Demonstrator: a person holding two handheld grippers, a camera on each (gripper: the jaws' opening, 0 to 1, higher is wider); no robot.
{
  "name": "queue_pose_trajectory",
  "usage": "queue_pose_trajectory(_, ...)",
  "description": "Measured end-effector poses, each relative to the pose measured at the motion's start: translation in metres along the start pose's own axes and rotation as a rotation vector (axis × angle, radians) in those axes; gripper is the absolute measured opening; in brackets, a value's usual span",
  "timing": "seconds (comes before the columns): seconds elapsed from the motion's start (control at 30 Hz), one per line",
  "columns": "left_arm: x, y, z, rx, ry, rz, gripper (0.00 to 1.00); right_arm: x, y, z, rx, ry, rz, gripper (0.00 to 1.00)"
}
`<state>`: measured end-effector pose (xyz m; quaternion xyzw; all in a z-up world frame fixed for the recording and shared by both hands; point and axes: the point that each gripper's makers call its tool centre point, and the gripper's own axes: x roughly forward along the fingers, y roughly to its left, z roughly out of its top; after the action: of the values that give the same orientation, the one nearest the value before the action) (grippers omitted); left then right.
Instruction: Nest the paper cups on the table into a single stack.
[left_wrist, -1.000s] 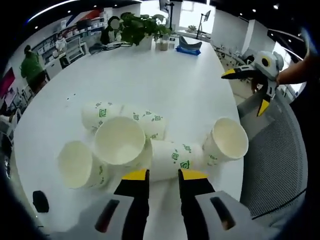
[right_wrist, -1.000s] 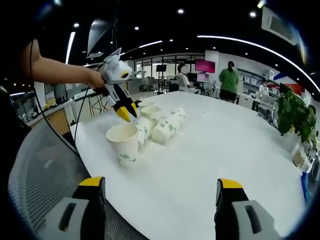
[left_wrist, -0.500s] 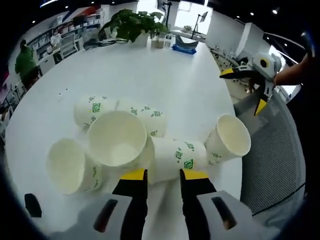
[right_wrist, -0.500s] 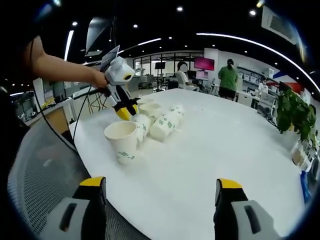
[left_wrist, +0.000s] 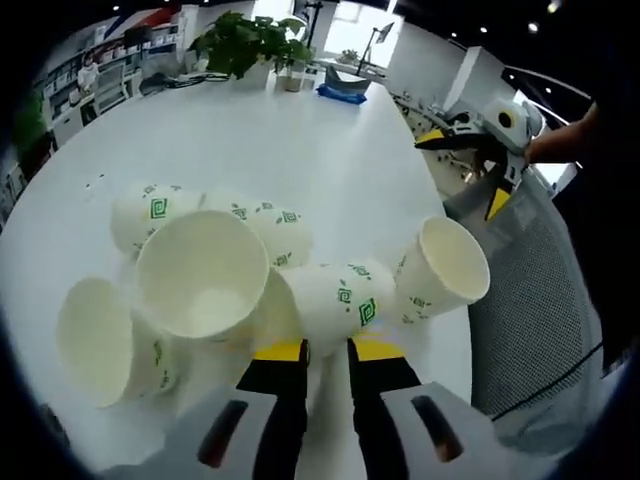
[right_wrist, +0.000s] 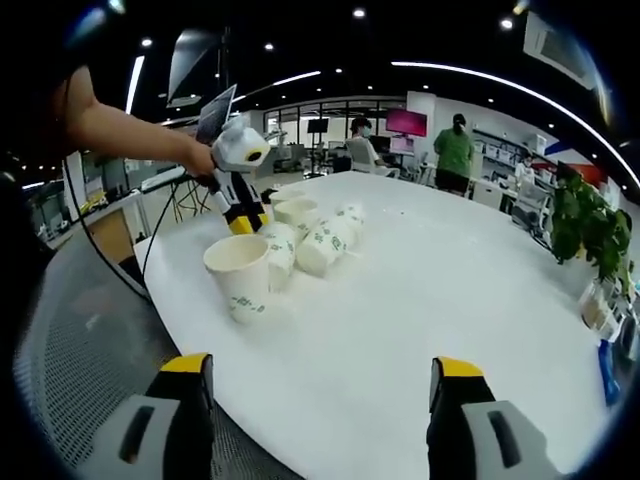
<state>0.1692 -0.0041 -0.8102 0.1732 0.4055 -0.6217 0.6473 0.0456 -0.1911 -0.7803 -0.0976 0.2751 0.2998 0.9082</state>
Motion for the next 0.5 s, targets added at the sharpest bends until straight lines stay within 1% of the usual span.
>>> queue_pose_trajectory(0.2, -0.002, -0.018, 0.003, 0.017, -0.015, -0.043, 0.02, 0.001, 0.001, -0.002, -0.005, 0.009, 0.008, 0.89)
queue_pose_trajectory(0.3, -0.004, -0.023, 0.004, 0.024, -0.025, -0.049, 0.0, 0.001, 0.0, -0.003, -0.012, 0.014, 0.006, 0.89)
queue_pose_trajectory(0.5, -0.009, -0.032, 0.005, 0.024, -0.045, -0.038, 0.0, 0.001, 0.0, -0.002, -0.021, 0.012, 0.006, 0.89)
